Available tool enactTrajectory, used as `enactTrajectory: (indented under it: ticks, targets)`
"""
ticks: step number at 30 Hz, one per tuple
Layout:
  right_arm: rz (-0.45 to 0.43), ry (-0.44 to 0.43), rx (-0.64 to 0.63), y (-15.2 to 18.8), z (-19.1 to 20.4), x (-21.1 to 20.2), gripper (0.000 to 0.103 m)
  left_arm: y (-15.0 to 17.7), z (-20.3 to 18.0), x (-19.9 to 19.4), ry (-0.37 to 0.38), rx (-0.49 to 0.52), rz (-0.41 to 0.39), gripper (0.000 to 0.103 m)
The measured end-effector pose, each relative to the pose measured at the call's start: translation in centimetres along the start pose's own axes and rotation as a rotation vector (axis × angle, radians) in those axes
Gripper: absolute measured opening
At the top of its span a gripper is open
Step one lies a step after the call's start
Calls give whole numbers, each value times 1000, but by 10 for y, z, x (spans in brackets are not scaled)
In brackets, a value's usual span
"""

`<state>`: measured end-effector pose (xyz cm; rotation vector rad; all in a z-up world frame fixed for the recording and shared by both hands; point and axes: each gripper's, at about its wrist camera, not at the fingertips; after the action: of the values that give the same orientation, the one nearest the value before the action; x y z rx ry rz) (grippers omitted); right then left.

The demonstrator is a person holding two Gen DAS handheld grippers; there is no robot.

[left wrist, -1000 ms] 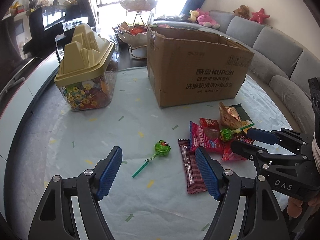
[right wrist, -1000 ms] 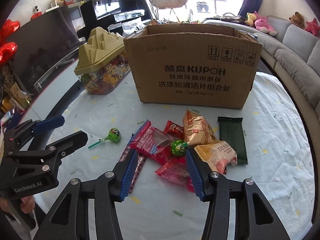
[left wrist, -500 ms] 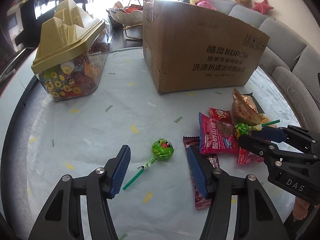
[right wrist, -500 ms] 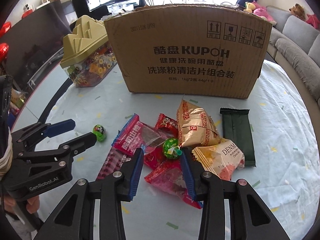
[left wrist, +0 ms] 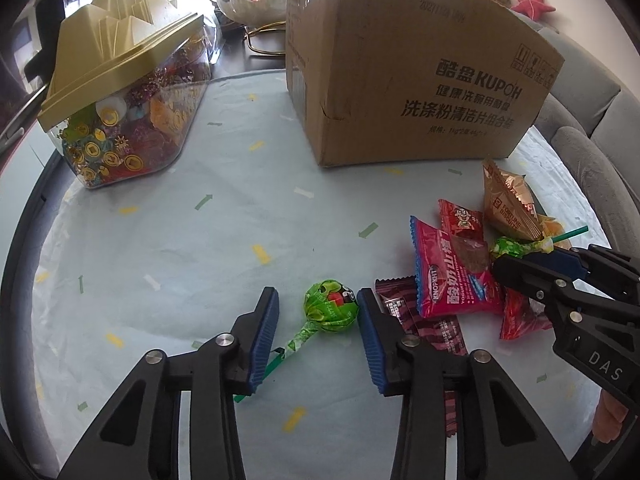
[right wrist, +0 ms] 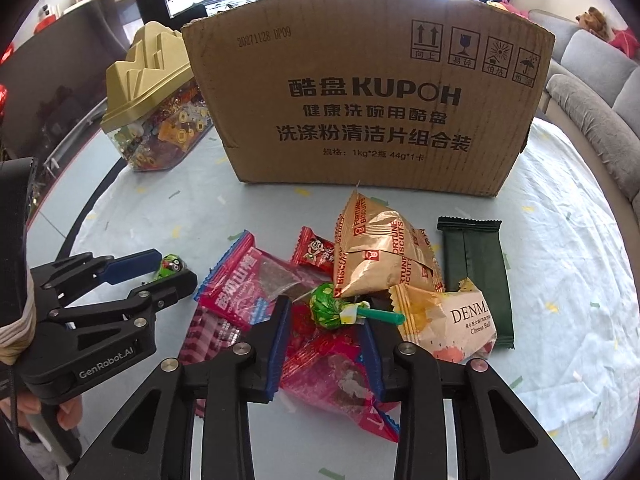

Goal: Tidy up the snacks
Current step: 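Grasp a green lollipop with the left gripper while the right gripper grasps another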

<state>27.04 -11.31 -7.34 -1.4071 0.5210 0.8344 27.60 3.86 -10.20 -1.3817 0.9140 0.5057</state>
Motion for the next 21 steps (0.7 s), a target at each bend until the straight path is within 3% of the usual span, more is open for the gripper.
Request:
enactTrajectory:
  ticks: [4,9,21]
  targets:
    - [9,-4,18,0,-4,5,26,-2,-1,0,1,1,3,27]
    - [-11,-7,16,2,-6,0,25,-3,-5,-8,-5,-7,-10,26]
    - [-90,-70,16,2,-10,-45,25,-11,-28,-65,8,-30,-124,26]
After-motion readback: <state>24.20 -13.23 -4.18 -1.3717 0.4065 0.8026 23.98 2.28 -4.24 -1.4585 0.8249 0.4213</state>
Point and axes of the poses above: each gripper's, at about its wrist camera, not at the fingertips, and x roughly the way its jaws point, z to its left, y to its underside, and after that the axes turned 6 degrees about -z, right-handed
